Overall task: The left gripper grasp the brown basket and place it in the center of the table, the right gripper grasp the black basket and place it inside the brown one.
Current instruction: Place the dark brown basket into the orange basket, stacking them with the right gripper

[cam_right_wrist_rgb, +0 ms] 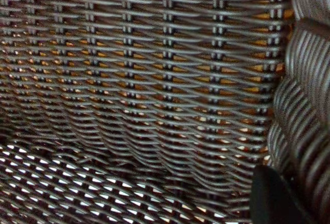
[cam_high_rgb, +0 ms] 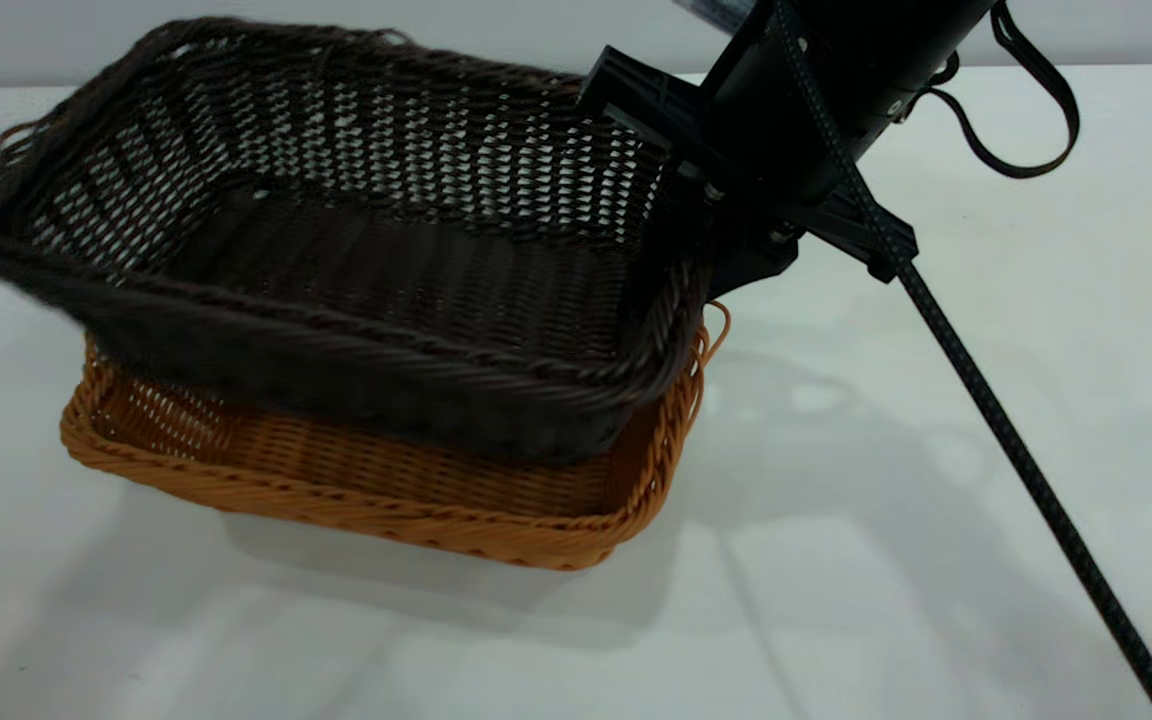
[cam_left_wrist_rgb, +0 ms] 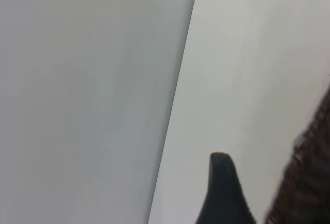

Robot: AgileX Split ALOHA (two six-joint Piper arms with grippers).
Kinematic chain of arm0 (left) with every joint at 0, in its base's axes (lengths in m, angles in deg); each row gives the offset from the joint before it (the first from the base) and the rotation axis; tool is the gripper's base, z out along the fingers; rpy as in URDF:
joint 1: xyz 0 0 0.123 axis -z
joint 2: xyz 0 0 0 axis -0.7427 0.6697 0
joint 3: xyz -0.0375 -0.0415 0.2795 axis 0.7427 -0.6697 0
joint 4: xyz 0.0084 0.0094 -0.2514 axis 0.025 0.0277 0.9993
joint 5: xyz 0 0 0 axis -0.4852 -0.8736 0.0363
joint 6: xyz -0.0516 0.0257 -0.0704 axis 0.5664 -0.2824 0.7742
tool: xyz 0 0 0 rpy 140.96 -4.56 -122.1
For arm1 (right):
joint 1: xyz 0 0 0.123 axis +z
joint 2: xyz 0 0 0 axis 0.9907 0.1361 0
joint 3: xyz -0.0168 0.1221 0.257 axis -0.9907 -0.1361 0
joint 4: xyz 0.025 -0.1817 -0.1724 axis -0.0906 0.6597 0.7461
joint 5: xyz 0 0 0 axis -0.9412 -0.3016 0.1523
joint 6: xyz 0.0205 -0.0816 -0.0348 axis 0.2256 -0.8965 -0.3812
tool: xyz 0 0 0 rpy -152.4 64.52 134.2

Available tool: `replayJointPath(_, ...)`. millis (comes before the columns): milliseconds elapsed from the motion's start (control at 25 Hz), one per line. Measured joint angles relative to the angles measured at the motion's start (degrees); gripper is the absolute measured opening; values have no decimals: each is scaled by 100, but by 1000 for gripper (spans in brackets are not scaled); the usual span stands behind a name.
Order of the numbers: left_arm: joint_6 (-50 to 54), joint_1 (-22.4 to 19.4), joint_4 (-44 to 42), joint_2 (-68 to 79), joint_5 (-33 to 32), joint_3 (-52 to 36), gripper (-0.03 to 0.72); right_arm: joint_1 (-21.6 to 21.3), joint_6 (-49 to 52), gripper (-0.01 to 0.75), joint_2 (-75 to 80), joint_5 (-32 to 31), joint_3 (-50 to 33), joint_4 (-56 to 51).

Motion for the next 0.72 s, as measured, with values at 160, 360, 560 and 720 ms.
replayJointPath(160, 0, 0, 0, 0, 0, 0, 449, 7, -23, 82, 1, -90, 0, -40)
replayJointPath(360, 5, 0, 0, 0, 0, 0, 449, 7, -18, 82, 14, 222, 0, -55)
replayJointPath(560, 5, 0, 0, 0, 0, 0, 449, 7, -6, 83, 319, 215, 0, -111)
replayJointPath(720, 5, 0, 0, 0, 0, 0, 449, 7, -6, 83, 476, 384, 0, -66)
